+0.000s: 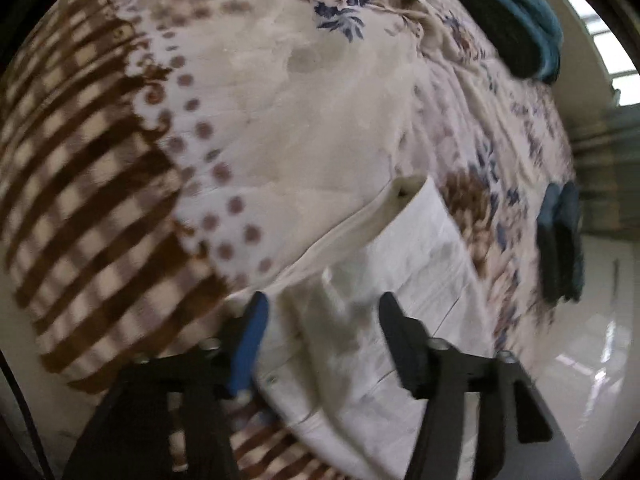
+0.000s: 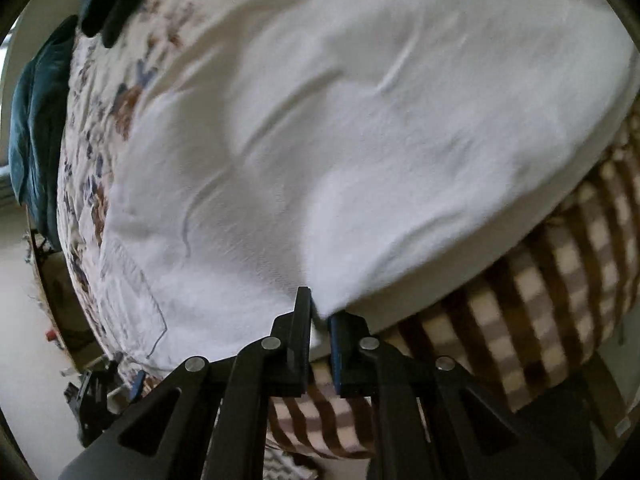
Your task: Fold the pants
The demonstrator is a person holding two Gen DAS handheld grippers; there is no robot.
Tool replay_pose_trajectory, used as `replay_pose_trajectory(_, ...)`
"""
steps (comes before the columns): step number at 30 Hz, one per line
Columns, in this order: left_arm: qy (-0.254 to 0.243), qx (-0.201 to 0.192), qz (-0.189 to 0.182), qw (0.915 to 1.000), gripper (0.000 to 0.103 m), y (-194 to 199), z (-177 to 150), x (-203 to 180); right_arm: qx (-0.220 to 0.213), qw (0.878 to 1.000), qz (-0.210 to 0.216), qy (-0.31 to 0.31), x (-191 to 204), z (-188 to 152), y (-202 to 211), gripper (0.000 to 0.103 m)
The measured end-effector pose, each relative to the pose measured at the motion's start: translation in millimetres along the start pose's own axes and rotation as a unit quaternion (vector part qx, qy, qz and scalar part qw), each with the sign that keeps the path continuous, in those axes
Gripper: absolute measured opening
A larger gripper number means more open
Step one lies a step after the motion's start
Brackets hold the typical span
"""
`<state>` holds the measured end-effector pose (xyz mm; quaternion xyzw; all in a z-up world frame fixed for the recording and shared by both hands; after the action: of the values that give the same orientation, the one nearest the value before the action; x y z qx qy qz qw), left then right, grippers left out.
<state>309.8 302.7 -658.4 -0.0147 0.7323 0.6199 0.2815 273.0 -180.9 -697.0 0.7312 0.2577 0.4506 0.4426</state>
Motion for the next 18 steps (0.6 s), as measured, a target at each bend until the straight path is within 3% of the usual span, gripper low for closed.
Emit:
replay_pose_trajectory(3, 0.007, 0.013, 0.002, 0.9999, 0.061, -16.6, 5.9, -4.8, 0.011, 1.0, 0.018, -0.014, -2.6, 3.8, -14.2, 0.025)
replay_pose_trajectory(5, -0.007, 0.004, 0.027, 0.9996, 0.06, -26.8, 8.3, -10.8, 0.011, 1.0, 0.019, -0.014, -3.3, 5.6, -18.4, 0.025)
replay_pose_trajectory(7, -0.041, -0.025, 0.048, 0.9977, 0.039, -21.8, 6.9, -17.8, 0.004, 1.0, 0.014, -0.006, 0.2, 6.8, -19.5, 0.025)
replay_pose_trajectory(8, -0.071, -0.035, 0.062, 0.9949, 0.022, -19.9, 3.0, -26.5, -0.001, 1.0, 0.009, 0.001, 1.8, 6.6, -19.5, 0.025)
replay_pose_trajectory(9, -0.087, -0.043, 0.072, 0.9926, 0.015, -17.3, 1.0, -29.3, -0.006, 1.0, 0.0, 0.011, 4.9, 5.7, -18.7, 0.023)
replay_pose_trajectory(10, -0.11, -0.06, 0.084, 0.9886, 0.014, -10.0, -3.8, -36.3, -0.016, 0.999, -0.016, 0.028, 8.5, 3.2, -14.2, 0.014)
replay_pose_trajectory(13, -0.153, -0.1, 0.096, 0.9786, 0.013, 18.5, -15.2, -50.7, -0.04, 0.997, -0.034, 0.063, 22.4, -4.3, 2.6, 0.01)
replay_pose_trajectory(18, -0.132, -0.091, 0.111, 0.9809, 0.013, 34.3, -13.4, -30.2, -0.044, 0.997, -0.025, 0.061, 29.0, -16.7, 26.4, 0.009)
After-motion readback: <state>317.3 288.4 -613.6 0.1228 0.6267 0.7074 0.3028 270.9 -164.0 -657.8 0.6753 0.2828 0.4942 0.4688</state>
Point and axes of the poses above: each gripper's, at about its wrist camera, not at the fingertips, and y roughly against the way its jaws point, x to its left, z to its top, the point moved 6 cm from there along -y, roughly the way its jaws point, and after that the axes turned 10 degrees about y, right-handed, at the moved point
